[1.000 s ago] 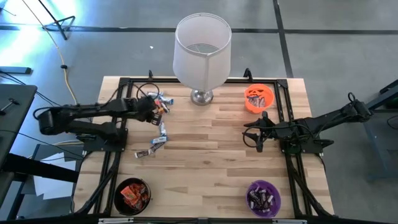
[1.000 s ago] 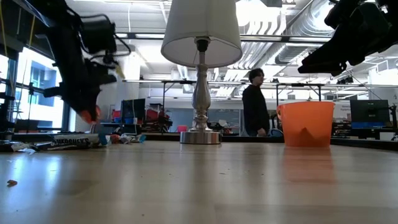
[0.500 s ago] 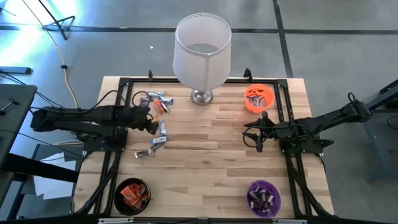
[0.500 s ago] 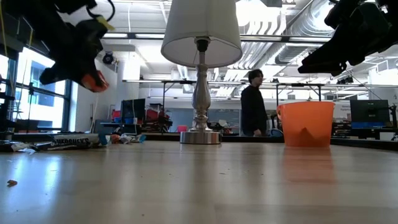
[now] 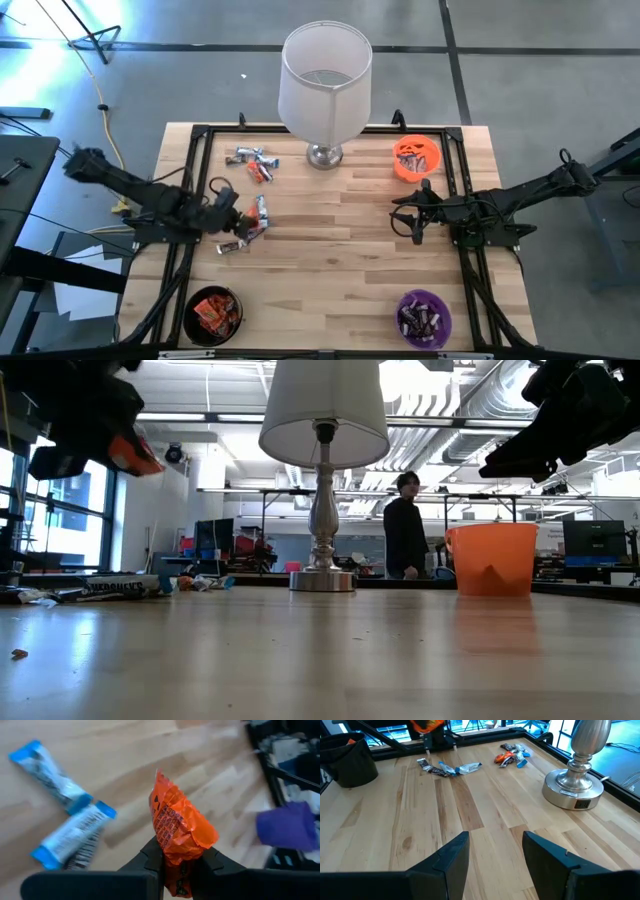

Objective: Sort candy
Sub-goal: Put the orange chocolate bar into the black bucket

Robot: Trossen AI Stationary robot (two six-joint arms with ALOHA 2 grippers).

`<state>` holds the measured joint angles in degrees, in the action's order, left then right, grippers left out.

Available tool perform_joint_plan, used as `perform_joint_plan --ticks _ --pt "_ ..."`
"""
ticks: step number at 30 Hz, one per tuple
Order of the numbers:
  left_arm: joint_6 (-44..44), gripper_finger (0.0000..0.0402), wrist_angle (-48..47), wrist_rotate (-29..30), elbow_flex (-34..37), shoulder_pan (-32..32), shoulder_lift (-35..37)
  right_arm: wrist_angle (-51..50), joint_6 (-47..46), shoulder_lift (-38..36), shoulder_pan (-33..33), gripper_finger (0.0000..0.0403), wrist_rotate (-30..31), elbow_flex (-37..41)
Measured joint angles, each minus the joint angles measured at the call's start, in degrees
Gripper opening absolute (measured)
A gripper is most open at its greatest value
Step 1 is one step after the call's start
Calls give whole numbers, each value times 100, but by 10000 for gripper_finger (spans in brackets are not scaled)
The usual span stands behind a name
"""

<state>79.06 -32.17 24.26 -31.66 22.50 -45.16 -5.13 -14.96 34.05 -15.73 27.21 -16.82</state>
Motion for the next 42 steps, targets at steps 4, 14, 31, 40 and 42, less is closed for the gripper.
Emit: perform_joint_plan --ticks 4,14,31,40,42 --pt "377 45 345 423 -4 680 -274 0 0 1 -2 180 -1 0" --pt "893 45 203 713 -949 1629 -1711 1 -1 1 -1 180 1 0" --pt "2473 45 -3115 707 -4087 3142 -4117 0 0 1 -2 180 1 0" --pt "4227 45 -3910 229 -4727 3917 -4532 0 0 1 0 180 -1 0" --pt "4532 45 -3907 30 -4769 4059 -4592 0 0 1 0 180 1 0"
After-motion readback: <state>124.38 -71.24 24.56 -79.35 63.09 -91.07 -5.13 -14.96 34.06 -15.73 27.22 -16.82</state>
